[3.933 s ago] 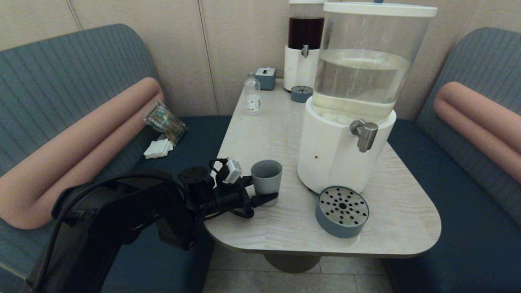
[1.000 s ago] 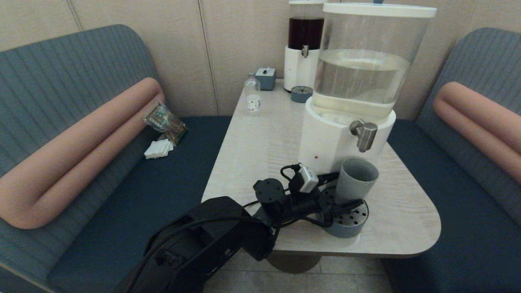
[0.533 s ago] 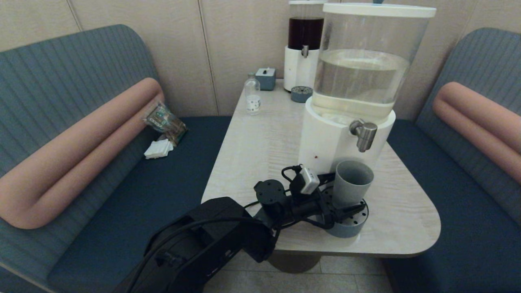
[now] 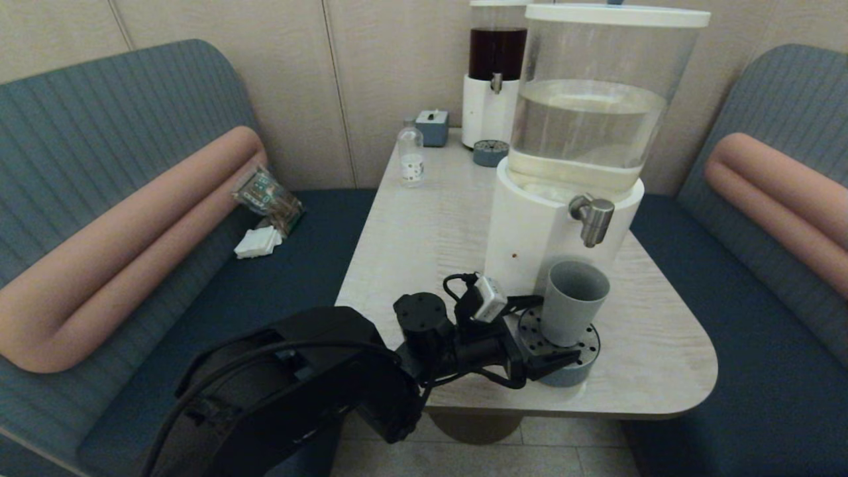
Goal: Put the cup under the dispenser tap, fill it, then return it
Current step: Place it under the water dispenser, then turn on the faucet
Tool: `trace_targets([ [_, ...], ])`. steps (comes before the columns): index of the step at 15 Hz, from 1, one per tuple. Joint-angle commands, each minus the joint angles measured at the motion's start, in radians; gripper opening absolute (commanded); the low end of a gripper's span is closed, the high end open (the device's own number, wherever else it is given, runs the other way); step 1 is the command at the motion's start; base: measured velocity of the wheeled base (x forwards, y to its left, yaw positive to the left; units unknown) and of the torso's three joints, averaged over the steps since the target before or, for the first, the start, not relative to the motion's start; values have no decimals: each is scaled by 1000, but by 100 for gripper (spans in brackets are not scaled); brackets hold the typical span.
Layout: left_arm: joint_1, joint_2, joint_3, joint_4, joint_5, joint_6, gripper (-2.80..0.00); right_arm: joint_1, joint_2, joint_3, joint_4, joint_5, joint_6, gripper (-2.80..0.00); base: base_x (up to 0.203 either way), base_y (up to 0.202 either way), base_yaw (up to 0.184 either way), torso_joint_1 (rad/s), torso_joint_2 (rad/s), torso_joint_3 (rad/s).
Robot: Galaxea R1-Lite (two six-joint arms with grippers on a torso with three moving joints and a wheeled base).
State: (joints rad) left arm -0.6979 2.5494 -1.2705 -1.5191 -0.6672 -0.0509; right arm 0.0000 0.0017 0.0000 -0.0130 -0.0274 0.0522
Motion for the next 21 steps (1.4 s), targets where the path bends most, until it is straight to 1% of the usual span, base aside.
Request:
trace_targets([
  [1,3,-122,107,-11,-3,0,0,0,1,1,-1,0,0,-280,0,0,0,0,0,0],
  [4,21,-192,208,-11,0,8,0,0,1,0,-1,0,0,-280,0,0,0,0,0,0],
  [6,44,-265,308,-11,1,13,0,0,1,1,-1,0,0,-280,0,0,0,0,0,0],
  [8,77,-388,434,-11,3,17,0,0,1,0,-1,0,0,-280,0,0,0,0,0,0],
  [10,120,-533,545,-11,23,18,0,0,1,0,-1,0,0,-280,0,0,0,0,0,0],
  [11,142,-609,593,-11,39,17,-280,0,1,1,-1,0,0,-280,0,0,0,0,0,0],
  [13,185,-764,670,-11,98,9,-280,0,1,1,-1,0,0,-280,0,0,0,0,0,0],
  [15,220,-922,737,-10,183,-11,-280,0,1,1,-1,0,0,-280,0,0,0,0,0,0],
  [17,274,-1080,796,7,255,-26,-280,0,1,0,-1,0,0,-280,0,0,0,0,0,0],
  [19,364,-1221,854,22,335,-51,-280,0,1,0,-1,0,0,-280,0,0,0,0,0,0],
  [21,495,-1356,905,39,376,-68,-280,0,1,1,-1,0,0,-280,0,0,0,0,0,0],
])
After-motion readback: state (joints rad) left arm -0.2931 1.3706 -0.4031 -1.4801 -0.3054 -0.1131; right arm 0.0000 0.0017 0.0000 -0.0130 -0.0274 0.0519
